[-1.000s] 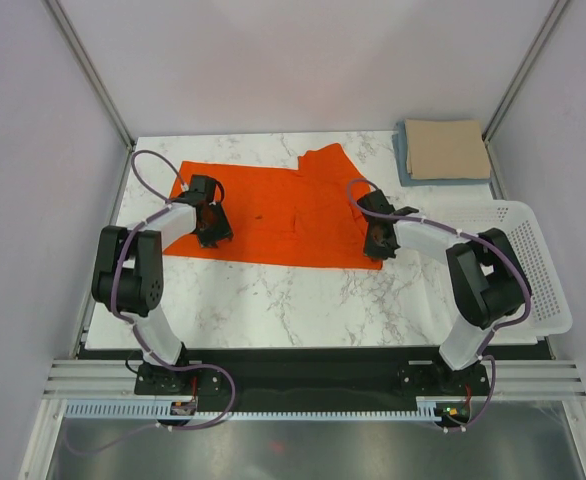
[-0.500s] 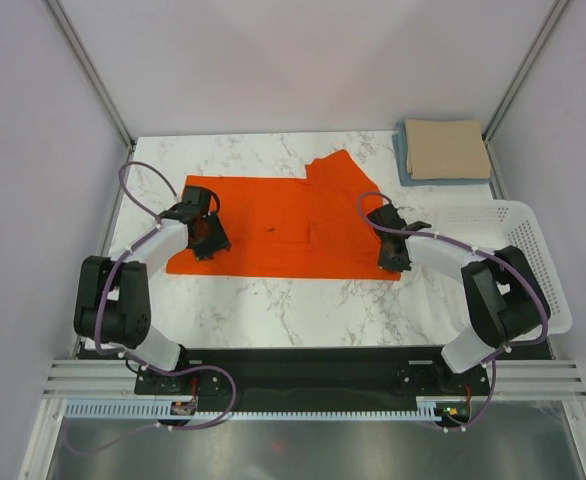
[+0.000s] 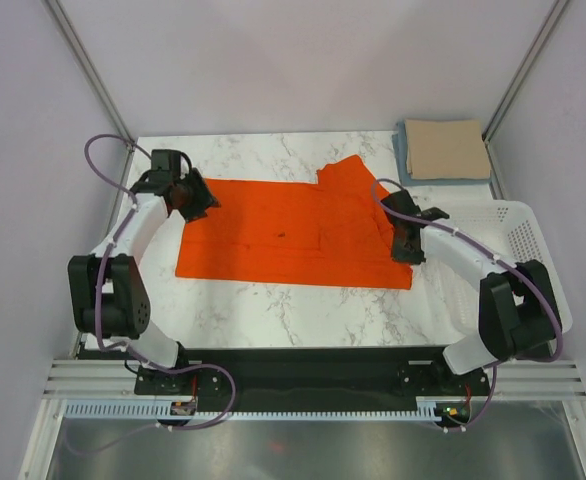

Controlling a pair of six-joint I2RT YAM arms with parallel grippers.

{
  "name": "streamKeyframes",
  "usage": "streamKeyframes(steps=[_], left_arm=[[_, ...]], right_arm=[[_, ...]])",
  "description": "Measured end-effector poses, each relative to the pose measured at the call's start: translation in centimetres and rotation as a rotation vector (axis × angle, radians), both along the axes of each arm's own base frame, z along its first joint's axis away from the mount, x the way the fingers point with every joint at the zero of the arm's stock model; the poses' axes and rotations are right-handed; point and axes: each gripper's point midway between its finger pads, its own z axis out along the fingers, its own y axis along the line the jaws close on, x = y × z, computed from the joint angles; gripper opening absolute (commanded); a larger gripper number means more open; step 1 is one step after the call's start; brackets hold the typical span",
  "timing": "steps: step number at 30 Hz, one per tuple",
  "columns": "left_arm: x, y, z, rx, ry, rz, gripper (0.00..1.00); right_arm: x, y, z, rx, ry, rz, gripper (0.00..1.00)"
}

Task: Fold and stack the t-shirts
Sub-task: Fold the tshirt

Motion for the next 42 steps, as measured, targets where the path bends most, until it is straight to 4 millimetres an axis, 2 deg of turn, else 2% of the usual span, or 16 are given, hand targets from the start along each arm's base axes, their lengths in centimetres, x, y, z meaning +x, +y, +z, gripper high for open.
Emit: streamKeyframes(steps=[2, 6, 9, 11, 14, 16, 20, 25, 31, 34, 38, 40, 42], left_arm=[[2.5, 0.9, 0.5, -0.021, -0.014, 0.009, 0.54], [7.2, 3.2, -0.2, -0.043, -0.022, 0.016, 0.52], [9.7, 4.9, -1.7, -0.035, -0.015, 0.010, 0.50], [11.2, 5.8, -2.8, -0.025, -0.010, 0.009, 0.49], [12.8, 6.9, -4.6, -0.017, 0.008, 0.011, 0.49], [14.1, 7.4, -5.7, -0.018, 0.010, 0.010, 0.50], [15.3, 8.2, -8.1, -0.029, 0.037, 0.020, 0.55], [16.3, 8.9, -9.7, -0.032, 0.054, 0.029, 0.55], [18.0, 9.0, -9.7, -0.035, 0.024, 0.022, 0.52], [18.6, 9.0, -9.7, -0.039, 0.013, 0.018, 0.50], [19.3, 8.8, -9.7, -0.052, -0.001, 0.006, 0.46], [19.6, 8.6, -9.8, -0.060, -0.007, -0.001, 0.38], [19.8, 8.4, -9.9, -0.070, -0.012, -0.013, 0.32]], right_arm=[[2.4, 0.8, 2.2, 0.026, -0.048, 0.026, 0.35], [11.1, 4.5, 7.9, 0.126, -0.211, 0.153, 0.41], [17.4, 7.3, 10.0, 0.197, -0.301, 0.286, 0.48], [20.1, 8.7, 10.1, 0.231, -0.327, 0.364, 0.51], [23.7, 10.0, 9.1, 0.271, -0.336, 0.444, 0.61], [26.7, 10.3, 8.3, 0.296, -0.357, 0.472, 0.64], [31.6, 10.0, 6.1, 0.342, -0.398, 0.501, 0.65], [35.2, 8.6, 2.7, 0.364, -0.424, 0.492, 0.61], [36.9, 7.6, -0.6, 0.409, -0.447, 0.461, 0.60], [37.7, 7.8, -1.7, 0.446, -0.465, 0.462, 0.60], [39.2, 8.6, -1.6, 0.491, -0.526, 0.480, 0.57], [39.3, 8.9, -1.6, 0.503, -0.535, 0.486, 0.50], [39.5, 9.1, -1.7, 0.514, -0.544, 0.491, 0.35]])
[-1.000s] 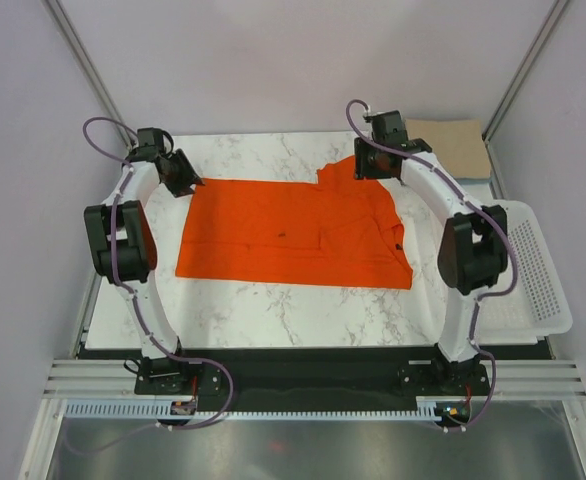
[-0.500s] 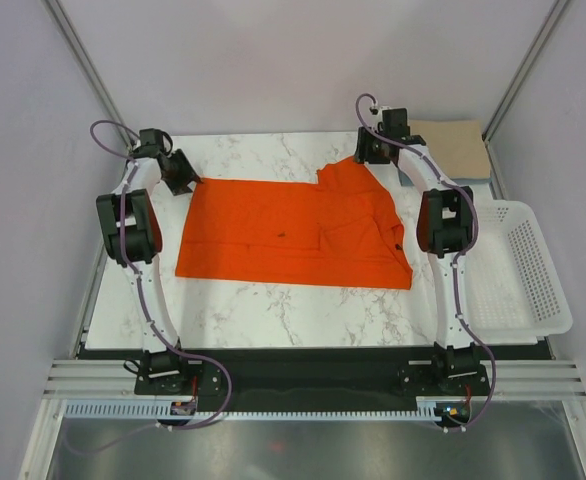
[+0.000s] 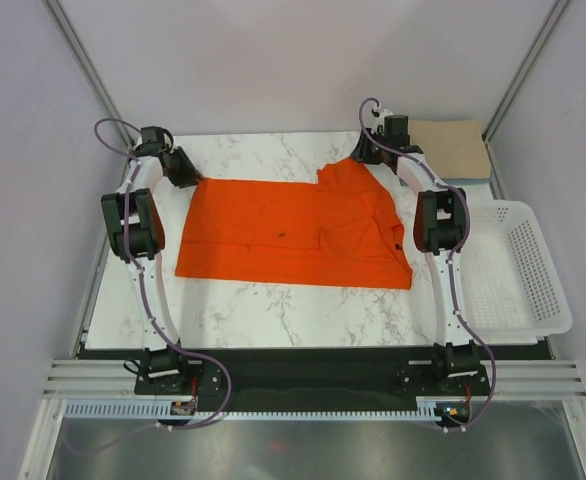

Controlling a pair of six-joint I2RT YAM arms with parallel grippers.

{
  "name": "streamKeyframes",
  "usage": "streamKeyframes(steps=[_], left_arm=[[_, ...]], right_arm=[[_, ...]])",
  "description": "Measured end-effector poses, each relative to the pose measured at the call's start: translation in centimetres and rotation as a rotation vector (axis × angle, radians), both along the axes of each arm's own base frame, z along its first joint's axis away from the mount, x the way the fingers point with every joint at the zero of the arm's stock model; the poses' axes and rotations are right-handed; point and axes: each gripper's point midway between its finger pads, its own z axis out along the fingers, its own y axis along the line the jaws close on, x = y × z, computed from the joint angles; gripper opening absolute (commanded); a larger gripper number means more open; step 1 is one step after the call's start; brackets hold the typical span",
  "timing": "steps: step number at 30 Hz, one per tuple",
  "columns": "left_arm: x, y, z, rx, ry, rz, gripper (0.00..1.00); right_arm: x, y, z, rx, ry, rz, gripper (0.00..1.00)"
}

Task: Fold and stack the t-shirts
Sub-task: Fold the tshirt

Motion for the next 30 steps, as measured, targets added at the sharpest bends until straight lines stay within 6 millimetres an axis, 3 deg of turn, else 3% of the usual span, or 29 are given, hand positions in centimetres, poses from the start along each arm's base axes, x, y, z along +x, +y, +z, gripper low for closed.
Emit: streamKeyframes(steps=[1, 4, 6, 11, 17, 23, 25, 26, 30], left_arm=[[0.1, -0.1, 0.0, -0.006, -0.004, -0.006, 0.20], [0.0, -0.3, -0.3, -0.010, 0.002, -0.018, 0.02], [-0.1, -0.3, -0.3, -0.011, 0.003, -0.021, 0.02], [-0.1, -0.4, -0.3, -0.013, 0.004, -0.024, 0.02], [-0.2, -0.1, -0.2, 0.002, 0.006, -0.012, 0.02], [-0.8, 0.2, 0.5, 0.023, 0.010, 0.004, 0.02], [-1.1, 0.4, 0.7, 0.036, 0.013, 0.012, 0.36], [-1.3, 0.5, 0.7, 0.043, 0.016, 0.016, 0.45], [-1.7, 1.1, 0.9, 0.070, 0.026, 0.038, 0.50]], right_arm=[[0.0, 0.1, -0.1, 0.005, -0.001, 0.002, 0.28], [0.4, 0.3, 0.0, 0.013, -0.019, 0.001, 0.10], [0.7, 0.3, 0.2, 0.015, -0.034, -0.002, 0.00], [1.6, 0.1, 1.3, 0.024, -0.089, -0.012, 0.00], [1.2, -0.5, 2.9, 0.032, -0.134, -0.013, 0.00], [0.5, -0.2, 6.4, 0.050, -0.207, 0.017, 0.00], [0.4, 0.1, 7.3, 0.061, -0.231, 0.035, 0.00], [0.2, 0.2, 7.8, 0.068, -0.242, 0.047, 0.00], [-0.6, 0.9, 8.4, 0.093, -0.253, 0.086, 0.00]])
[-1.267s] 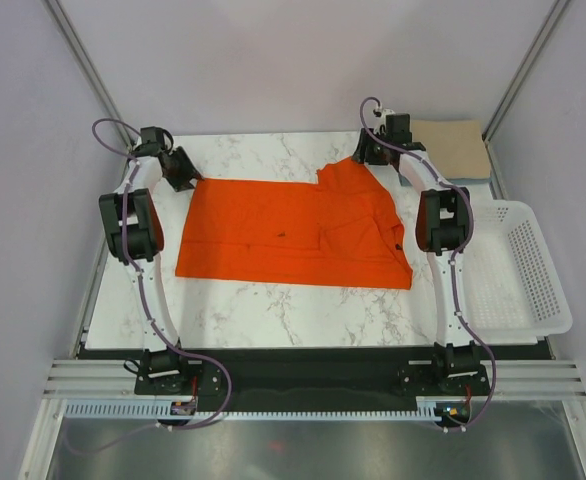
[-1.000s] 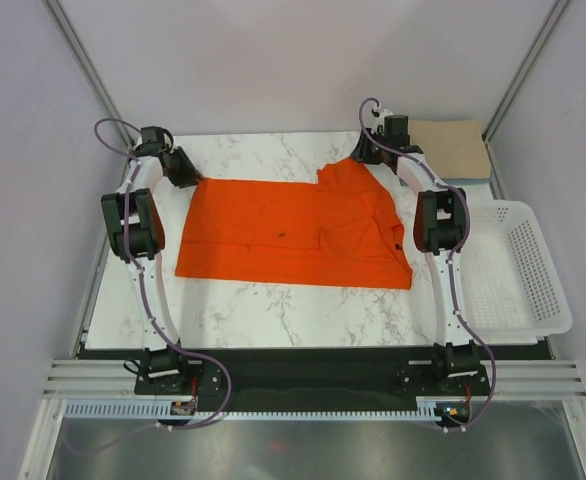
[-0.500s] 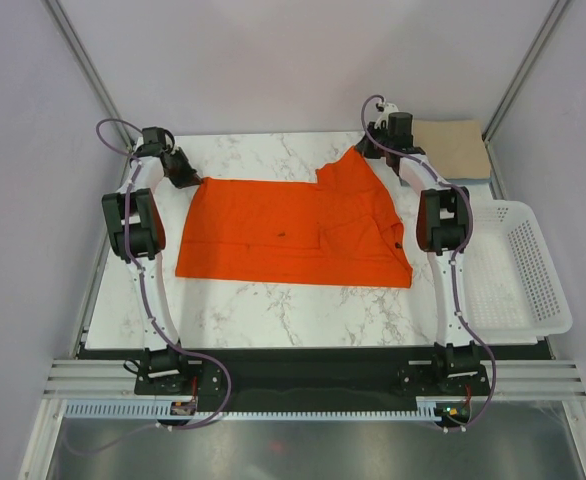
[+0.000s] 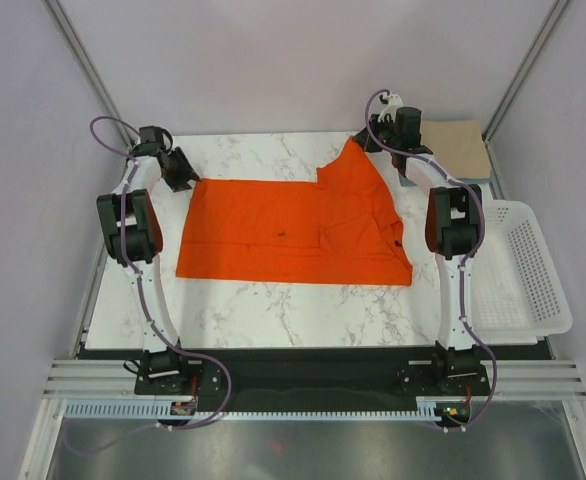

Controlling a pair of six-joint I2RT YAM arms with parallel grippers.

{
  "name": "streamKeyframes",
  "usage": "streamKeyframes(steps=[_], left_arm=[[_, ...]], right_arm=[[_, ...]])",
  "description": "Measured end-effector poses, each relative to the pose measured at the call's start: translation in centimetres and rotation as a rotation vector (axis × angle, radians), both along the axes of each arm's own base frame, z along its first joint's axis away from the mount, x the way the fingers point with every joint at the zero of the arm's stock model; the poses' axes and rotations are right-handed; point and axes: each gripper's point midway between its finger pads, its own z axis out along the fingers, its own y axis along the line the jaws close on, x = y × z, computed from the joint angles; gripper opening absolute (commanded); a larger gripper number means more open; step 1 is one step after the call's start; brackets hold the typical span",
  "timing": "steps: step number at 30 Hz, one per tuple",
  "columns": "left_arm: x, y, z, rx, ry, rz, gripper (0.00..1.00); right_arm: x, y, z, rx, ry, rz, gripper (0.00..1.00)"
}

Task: Fold and stack the t-shirts
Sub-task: Fold the tshirt

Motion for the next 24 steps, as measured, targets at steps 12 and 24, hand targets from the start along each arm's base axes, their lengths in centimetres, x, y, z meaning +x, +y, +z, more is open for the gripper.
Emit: streamKeyframes(steps=[12, 24], left_arm=[[1.7, -0.3, -0.6, -0.002, -0.037, -0.065, 0.43], [1.9, -0.8, -1.2, -0.023, -0.042, -0.096, 0.02]], right_arm=[[-1.2, 1.2, -0.5, 0.039, 0.010, 0.059, 0.00], [-1.3, 1.1, -0.6, 0.025, 0.009, 0.059, 0.00]])
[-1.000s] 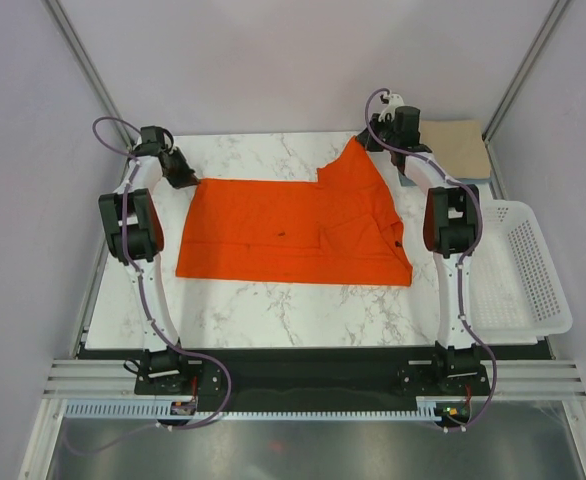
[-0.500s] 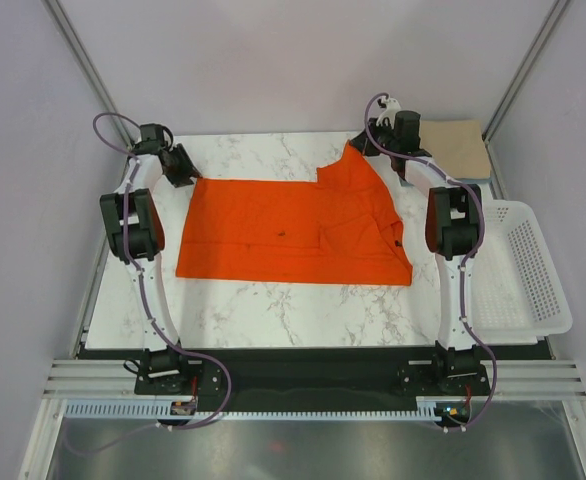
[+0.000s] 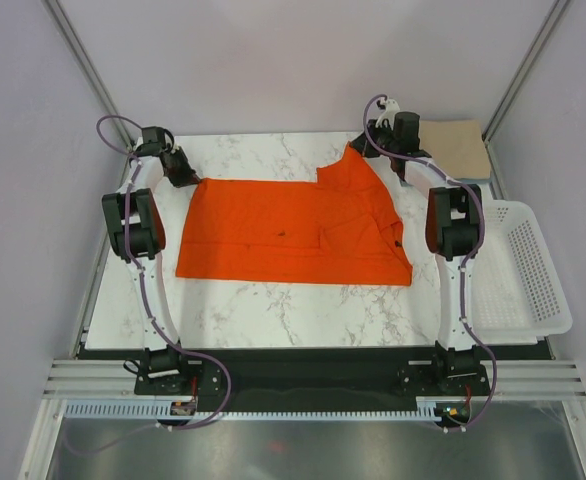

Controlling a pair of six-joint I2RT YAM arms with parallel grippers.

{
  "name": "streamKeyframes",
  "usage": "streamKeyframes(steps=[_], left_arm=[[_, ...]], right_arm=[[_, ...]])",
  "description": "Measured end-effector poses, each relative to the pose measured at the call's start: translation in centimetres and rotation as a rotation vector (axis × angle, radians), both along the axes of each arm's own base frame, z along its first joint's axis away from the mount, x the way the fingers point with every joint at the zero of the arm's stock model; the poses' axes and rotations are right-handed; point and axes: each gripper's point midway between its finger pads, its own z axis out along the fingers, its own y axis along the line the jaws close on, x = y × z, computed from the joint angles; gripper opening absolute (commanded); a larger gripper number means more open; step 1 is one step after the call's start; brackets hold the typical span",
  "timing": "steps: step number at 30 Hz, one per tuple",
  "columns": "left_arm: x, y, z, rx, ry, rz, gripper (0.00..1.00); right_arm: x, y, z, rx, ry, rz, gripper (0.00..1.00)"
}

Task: Fold and stack the t-shirts
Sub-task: Fold the tshirt

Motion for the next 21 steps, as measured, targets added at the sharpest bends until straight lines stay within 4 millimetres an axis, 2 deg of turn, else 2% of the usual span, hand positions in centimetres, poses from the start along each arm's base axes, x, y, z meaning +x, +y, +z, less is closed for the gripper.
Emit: streamKeyframes(steps=[6, 10, 14, 17, 21], left_arm=[[-0.2, 0.0, 0.1, 0.000, 0.003, 0.001, 0.02], [-1.4, -0.1, 0.7, 0.002, 0.018, 0.004, 0.02], [-2.2, -0.2, 2.2, 0.008, 0.010, 0.007, 0.02], [-2.8, -0.2, 3.3, 0.011, 0.000, 0.008, 0.02], [-4.3, -0.4, 4.2, 0.016, 0.008, 0.012, 0.02]], right_arm=[[-0.7, -0.9, 0.2, -0.029, 0.014, -0.021, 0.00], [-1.5, -2.0, 1.8, -0.049, -0.003, -0.039, 0.00], [-2.7, -2.7, 3.8, -0.068, -0.027, -0.052, 0.00], [-3.8, -3.1, 5.1, -0.080, -0.044, -0.061, 0.00], [-6.1, -3.4, 5.8, -0.086, -0.041, -0.064, 0.00]])
